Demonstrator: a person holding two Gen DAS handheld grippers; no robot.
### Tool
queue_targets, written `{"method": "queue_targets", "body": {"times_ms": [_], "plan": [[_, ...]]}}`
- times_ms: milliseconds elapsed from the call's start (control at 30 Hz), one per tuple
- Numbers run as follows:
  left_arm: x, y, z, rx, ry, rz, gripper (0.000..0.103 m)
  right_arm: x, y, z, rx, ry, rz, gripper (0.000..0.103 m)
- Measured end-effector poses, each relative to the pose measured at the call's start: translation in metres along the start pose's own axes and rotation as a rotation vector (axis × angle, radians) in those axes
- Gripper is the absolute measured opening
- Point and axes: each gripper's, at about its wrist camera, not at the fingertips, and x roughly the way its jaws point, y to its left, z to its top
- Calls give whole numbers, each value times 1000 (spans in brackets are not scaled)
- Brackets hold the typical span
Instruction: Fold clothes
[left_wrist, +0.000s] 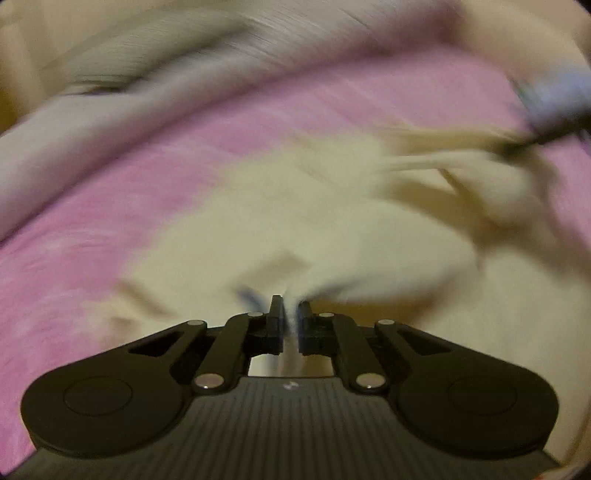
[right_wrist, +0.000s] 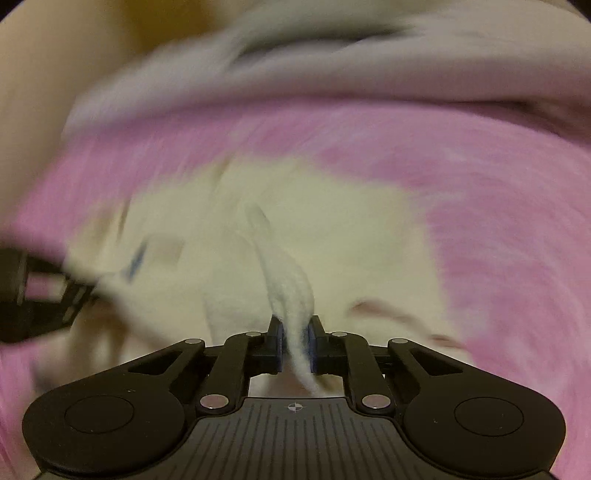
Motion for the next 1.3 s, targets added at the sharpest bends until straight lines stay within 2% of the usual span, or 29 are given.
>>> {"method": "queue_targets", "body": {"times_ms": [33,67,100,133,167,200,233,267,333,400,433,567,633,733,800,933,1067,1200,1300], "plan": [[-19,30,1,-118,-46,94,7,-20,-18,3,115,-81,-22,13],[-38,62,-3,-247,-75,198,7,-43,-40,3,234,-176,-83,13],[-57,97,-16,-400,-70,323,8,-67,-65,1,369,-263,-170,13],[-76,132,-28,-552,-64,449,10,-87,-92,-6,520,-308,-249,18],[-93,162,-42,-686,-48,546,17,-106,-120,-13,670,-352,-328,28],[-107,182,-59,-779,-10,587,18,-118,-142,-22,781,-327,-403,63],[-121,199,-77,-868,20,613,18,-130,-164,-32,890,-299,-479,86],[-133,205,-95,-930,34,620,16,-141,-176,-43,939,-286,-517,87],[-146,197,-116,-936,91,651,17,-151,-181,-60,949,-230,-491,87],[-150,178,-136,-942,164,628,19,-154,-175,-75,922,-151,-458,87],[-150,166,-146,-974,175,599,19,-156,-172,-82,908,-111,-442,87],[-146,112,-180,-1145,179,391,20,-126,-141,-113,868,105,-329,87],[-143,82,-192,-1180,181,308,20,-114,-118,-130,842,180,-266,87],[-143,47,-198,-1161,213,262,20,-107,-86,-147,753,242,-202,87],[-151,34,-203,-1169,205,249,20,-108,-67,-151,651,257,-190,87],[-168,43,-207,-1213,135,275,21,-112,-45,-148,537,218,-152,87],[-180,79,-211,-1279,61,308,30,-98,-14,-133,506,202,-83,87],[-185,125,-228,-1388,-19,327,32,-70,21,-114,467,207,-39,87],[-181,163,-241,-1428,-67,345,33,-47,50,-108,452,208,-34,87]]}}
